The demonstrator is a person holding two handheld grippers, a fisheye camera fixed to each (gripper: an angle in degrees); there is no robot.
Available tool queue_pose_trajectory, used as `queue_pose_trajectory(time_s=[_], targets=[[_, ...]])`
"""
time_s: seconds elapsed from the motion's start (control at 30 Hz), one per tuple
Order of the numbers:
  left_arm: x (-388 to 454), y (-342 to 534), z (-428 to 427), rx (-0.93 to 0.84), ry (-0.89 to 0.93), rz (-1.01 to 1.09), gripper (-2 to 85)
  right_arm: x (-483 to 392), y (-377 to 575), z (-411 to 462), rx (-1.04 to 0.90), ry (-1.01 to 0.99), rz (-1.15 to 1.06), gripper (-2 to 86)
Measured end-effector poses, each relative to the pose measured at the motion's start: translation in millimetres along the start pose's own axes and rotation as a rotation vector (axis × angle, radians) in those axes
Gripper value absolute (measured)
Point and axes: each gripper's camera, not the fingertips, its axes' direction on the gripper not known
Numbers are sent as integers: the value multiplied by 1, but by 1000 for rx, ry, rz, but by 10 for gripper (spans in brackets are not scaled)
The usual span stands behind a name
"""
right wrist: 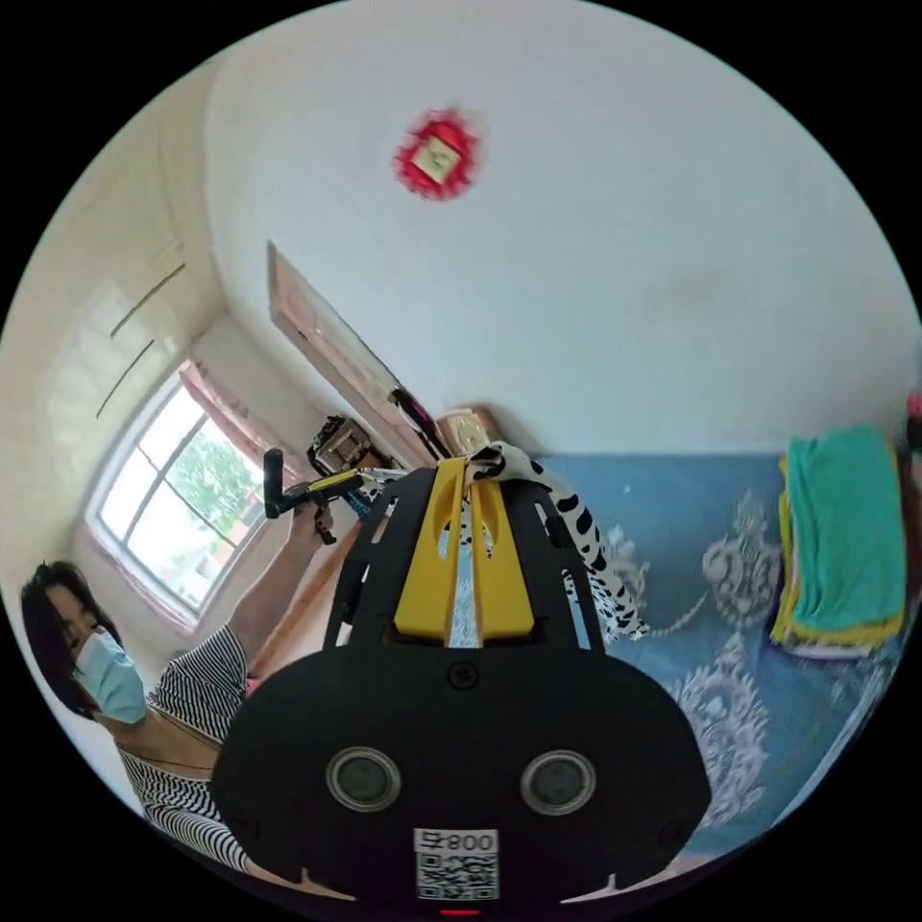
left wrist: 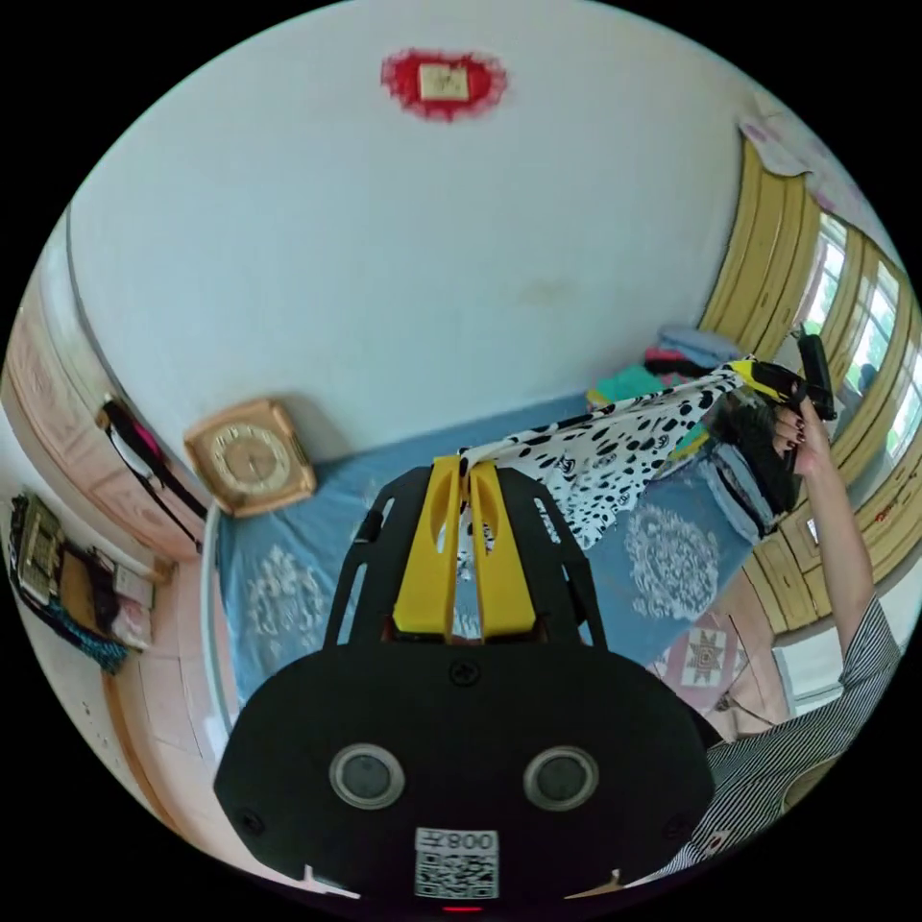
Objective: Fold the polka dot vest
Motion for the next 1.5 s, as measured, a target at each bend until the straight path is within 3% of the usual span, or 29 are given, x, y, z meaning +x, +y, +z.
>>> queue_pose_trajectory(time_s=[0.17, 0.3, 0.47, 0.63, 0.73, 1.5], targets=[[22, 23, -115, 145, -9, 107, 17, -79, 33, -29, 108, -69, -151, 1], [52, 121, -138, 79, 22, 202, 18, -92, 139, -8, 61, -117, -134, 1], [70, 280, -71, -156, 121, 192, 17, -55, 307, 76, -154, -117, 79, 1], [68, 489, 73, -504, 225, -23, 16, 21, 527, 186, -347, -142, 536, 1], [71, 579, 117, -664, 244, -100, 16, 28, 608, 226, -451, -126, 694, 0], [23, 843, 15, -650, 326, -249, 31, -117, 713, 304, -512, -70, 723, 8]])
